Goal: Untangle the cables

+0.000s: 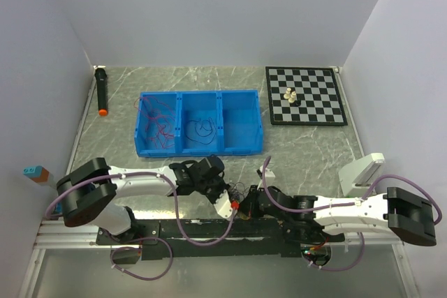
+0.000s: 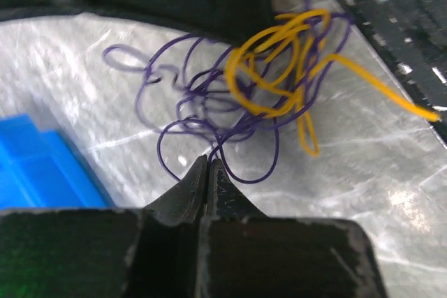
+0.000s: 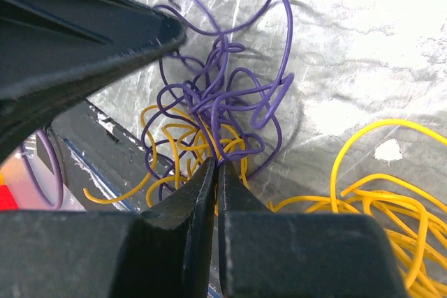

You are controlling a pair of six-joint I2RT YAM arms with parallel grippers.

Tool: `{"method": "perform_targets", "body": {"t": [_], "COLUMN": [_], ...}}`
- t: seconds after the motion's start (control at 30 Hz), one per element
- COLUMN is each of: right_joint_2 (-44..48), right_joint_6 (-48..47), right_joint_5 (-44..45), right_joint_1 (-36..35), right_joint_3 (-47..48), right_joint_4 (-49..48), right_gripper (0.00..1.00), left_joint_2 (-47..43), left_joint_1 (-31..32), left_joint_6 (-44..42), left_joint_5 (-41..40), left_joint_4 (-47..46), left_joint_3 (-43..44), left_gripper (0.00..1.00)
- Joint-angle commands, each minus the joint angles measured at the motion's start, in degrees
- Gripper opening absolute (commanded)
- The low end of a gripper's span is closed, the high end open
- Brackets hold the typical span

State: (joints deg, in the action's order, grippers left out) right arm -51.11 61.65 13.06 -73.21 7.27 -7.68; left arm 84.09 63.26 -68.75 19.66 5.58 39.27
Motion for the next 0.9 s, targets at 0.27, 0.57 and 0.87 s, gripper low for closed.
{"method": "perform_targets", "body": {"t": [0.27, 0.57, 0.87], "right_joint_2": [0.31, -4.25, -10.23], "right_joint_6": [-2.76, -2.50, -4.16], "right_joint_5": [0.39, -0.31, -1.19], "right_joint_1": [1.84, 1.93, 1.84], "right_joint_3": [1.52, 3.98, 8.81], "right_joint_4": [2.32, 3.55, 3.73], "right_gripper": [0.07, 0.06, 0.09], "left_joint_2": [-18.25, -28.80, -34.26], "left_joint_1": [-0.25, -0.34, -0.34], "left_joint_6": [19.43, 26.29, 21.65], "left_joint_5": [-10.78, -19.47, -39.96], "left_joint_4": [24.27, 33.37, -0.81], "left_joint_3": [18.46, 34.11, 39.03], "left_gripper": [0.01, 0.01, 0.01]}}
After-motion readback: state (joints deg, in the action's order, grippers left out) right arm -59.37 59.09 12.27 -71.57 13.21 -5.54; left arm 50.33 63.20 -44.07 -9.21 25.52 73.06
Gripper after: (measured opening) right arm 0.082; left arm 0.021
